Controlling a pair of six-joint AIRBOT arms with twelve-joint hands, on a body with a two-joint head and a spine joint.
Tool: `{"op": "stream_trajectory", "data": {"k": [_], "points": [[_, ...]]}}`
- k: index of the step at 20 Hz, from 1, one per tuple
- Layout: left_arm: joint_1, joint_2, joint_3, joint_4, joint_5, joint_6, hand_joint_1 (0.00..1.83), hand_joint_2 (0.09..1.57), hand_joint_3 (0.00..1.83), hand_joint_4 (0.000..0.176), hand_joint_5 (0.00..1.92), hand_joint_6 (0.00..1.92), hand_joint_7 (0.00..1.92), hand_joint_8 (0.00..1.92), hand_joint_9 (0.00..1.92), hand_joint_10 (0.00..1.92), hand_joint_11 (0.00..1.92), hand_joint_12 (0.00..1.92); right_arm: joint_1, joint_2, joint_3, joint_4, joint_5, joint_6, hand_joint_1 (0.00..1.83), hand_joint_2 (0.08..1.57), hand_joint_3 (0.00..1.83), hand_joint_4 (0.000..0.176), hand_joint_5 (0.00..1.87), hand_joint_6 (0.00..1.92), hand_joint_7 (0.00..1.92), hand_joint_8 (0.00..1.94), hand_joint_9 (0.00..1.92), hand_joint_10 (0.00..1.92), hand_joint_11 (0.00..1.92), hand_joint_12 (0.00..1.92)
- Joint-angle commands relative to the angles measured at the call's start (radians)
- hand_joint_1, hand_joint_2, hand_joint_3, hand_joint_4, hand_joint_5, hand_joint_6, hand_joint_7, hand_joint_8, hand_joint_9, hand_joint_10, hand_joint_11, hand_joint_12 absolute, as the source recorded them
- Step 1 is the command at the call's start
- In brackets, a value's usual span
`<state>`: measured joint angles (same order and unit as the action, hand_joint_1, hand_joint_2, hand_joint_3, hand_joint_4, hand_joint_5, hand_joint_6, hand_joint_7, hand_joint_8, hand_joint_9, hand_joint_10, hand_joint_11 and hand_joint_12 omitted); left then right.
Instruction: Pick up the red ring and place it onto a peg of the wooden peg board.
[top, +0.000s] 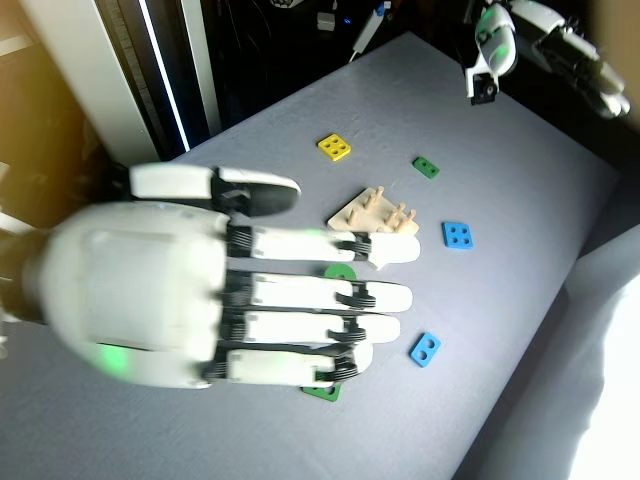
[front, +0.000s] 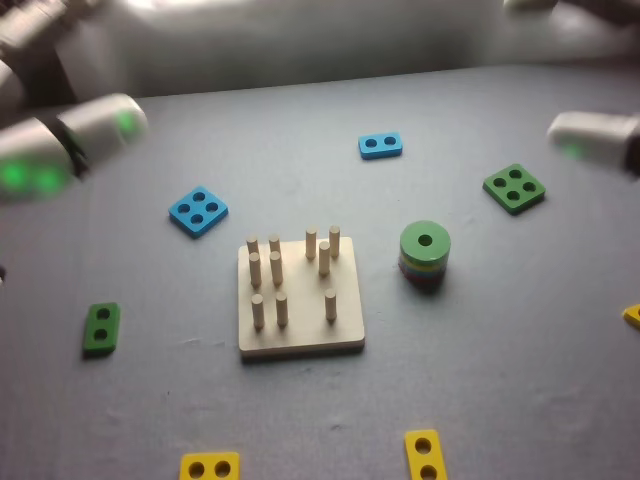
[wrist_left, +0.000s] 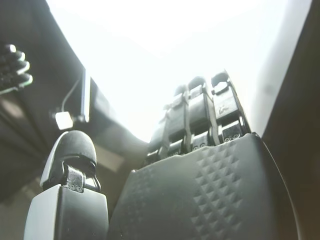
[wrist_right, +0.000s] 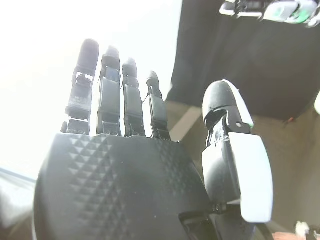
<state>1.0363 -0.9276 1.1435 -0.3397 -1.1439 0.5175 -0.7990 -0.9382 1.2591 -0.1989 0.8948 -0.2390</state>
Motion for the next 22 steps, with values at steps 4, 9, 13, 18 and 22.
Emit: {"op": "stream_trajectory", "data": {"k": [4, 9, 13, 18, 22], "points": [[-0.044, -0.066, 0.086, -0.009, 0.076, 0.008, 0.38, 1.04, 0.0, 0.11, 0.07, 0.0, 0.0, 0.0, 0.0, 0.0, 0.0, 0.0, 0.06, -0.069, 0.069, -0.066, -0.113, 0.008, 0.74, 0.96, 0.0, 0.0, 0.17, 0.02, 0.0, 0.0, 0.0, 0.0, 0.0, 0.0], [-0.062, -0.117, 0.138, -0.007, 0.199, 0.029, 0.32, 0.96, 0.0, 0.165, 0.0, 0.0, 0.0, 0.0, 0.0, 0.0, 0.0, 0.0, 0.107, -0.12, 0.102, -0.208, -0.268, 0.016, 0.81, 0.93, 0.0, 0.072, 0.13, 0.01, 0.0, 0.0, 0.0, 0.0, 0.0, 0.0], [-0.07, -0.137, 0.154, -0.004, 0.237, 0.037, 0.32, 0.96, 0.0, 0.164, 0.0, 0.0, 0.0, 0.0, 0.0, 0.0, 0.0, 0.0, 0.109, -0.179, 0.154, -0.327, -0.309, 0.135, 0.78, 0.92, 0.0, 0.022, 0.13, 0.01, 0.02, 0.01, 0.0, 0.0, 0.0, 0.0], [-0.07, -0.138, 0.156, -0.004, 0.239, 0.037, 0.34, 0.95, 0.0, 0.172, 0.0, 0.0, 0.0, 0.0, 0.0, 0.0, 0.0, 0.0, 0.111, -0.2, 0.156, -0.391, -0.335, 0.166, 0.71, 0.92, 0.0, 0.043, 0.13, 0.0, 0.03, 0.0, 0.0, 0.0, 0.0, 0.0], [-0.07, -0.139, 0.157, -0.004, 0.241, 0.037, 0.34, 0.96, 0.0, 0.176, 0.01, 0.0, 0.0, 0.0, 0.0, 0.0, 0.0, 0.0, 0.114, -0.221, 0.166, -0.431, -0.335, 0.206, 0.77, 0.93, 0.0, 0.1, 0.2, 0.03, 0.06, 0.01, 0.0, 0.0, 0.0, 0.0]]}}
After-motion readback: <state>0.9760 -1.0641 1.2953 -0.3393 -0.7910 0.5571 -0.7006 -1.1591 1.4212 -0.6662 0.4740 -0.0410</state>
